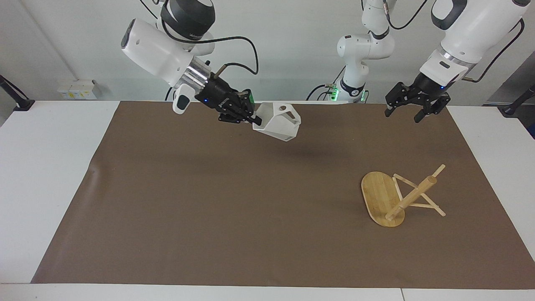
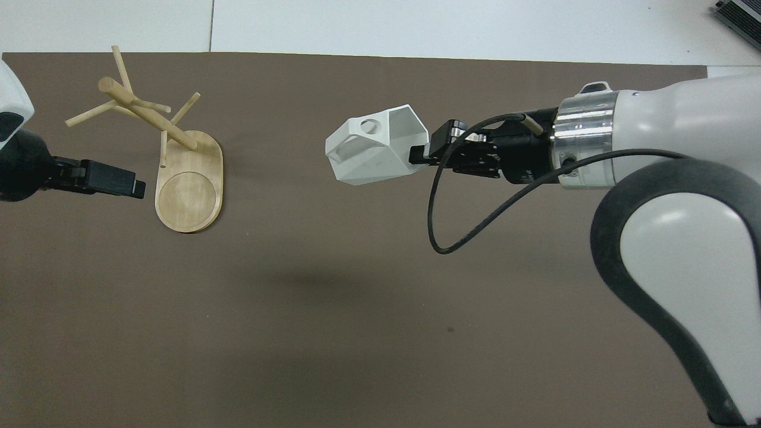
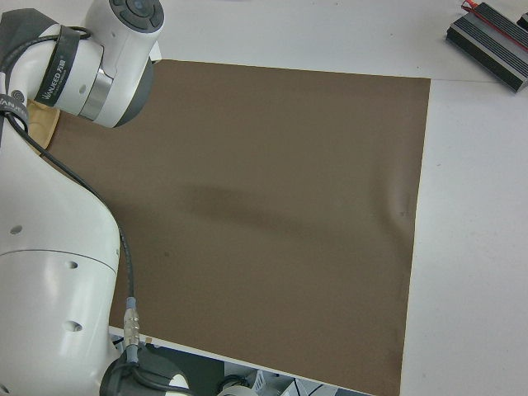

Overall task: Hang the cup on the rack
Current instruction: 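Carry the cup toward the left gripper while the left gripper reaches it, then grasp the cup with the left gripper while the right gripper releases it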

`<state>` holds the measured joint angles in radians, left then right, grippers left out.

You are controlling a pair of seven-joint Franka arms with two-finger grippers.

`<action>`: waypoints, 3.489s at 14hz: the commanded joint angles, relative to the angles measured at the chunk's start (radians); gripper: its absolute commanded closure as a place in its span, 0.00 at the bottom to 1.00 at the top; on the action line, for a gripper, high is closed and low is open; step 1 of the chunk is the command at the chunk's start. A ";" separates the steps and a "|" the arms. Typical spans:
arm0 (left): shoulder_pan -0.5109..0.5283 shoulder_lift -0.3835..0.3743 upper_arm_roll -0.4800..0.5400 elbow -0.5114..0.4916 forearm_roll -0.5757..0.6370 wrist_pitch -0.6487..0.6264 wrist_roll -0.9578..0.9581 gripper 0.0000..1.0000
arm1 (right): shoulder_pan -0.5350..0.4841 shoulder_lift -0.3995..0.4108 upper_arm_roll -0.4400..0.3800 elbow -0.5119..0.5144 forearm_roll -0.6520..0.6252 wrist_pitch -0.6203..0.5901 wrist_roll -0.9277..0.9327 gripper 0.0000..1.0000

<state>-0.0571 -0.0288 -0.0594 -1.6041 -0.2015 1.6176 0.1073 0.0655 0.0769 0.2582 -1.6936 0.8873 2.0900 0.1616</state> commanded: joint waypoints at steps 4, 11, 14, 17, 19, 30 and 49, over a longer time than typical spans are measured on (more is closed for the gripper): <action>-0.040 -0.039 0.009 -0.072 -0.078 0.076 0.410 0.00 | -0.009 0.029 0.153 -0.058 0.073 0.178 0.036 1.00; -0.038 -0.108 0.009 -0.247 -0.246 0.176 1.012 0.00 | 0.003 0.106 0.337 -0.072 0.232 0.518 0.039 1.00; -0.030 -0.099 0.009 -0.254 -0.254 0.194 1.155 0.00 | 0.008 0.106 0.335 -0.075 0.234 0.521 0.041 1.00; -0.026 -0.071 0.009 -0.250 -0.279 0.217 1.359 0.00 | 0.008 0.106 0.335 -0.072 0.234 0.521 0.042 1.00; -0.024 -0.048 0.009 -0.243 -0.309 0.215 1.391 0.00 | 0.010 0.106 0.335 -0.072 0.234 0.524 0.042 1.00; 0.005 0.076 0.004 -0.135 -0.495 0.177 1.483 0.00 | 0.020 0.106 0.335 -0.075 0.234 0.547 0.045 1.00; -0.009 0.067 -0.017 -0.137 -0.628 0.179 1.483 0.00 | 0.020 0.106 0.335 -0.077 0.234 0.548 0.045 1.00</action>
<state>-0.0659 0.0358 -0.0785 -1.7569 -0.8118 1.8161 1.5733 0.0851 0.1848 0.5877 -1.7674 1.0951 2.6142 0.1947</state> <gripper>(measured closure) 0.000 0.960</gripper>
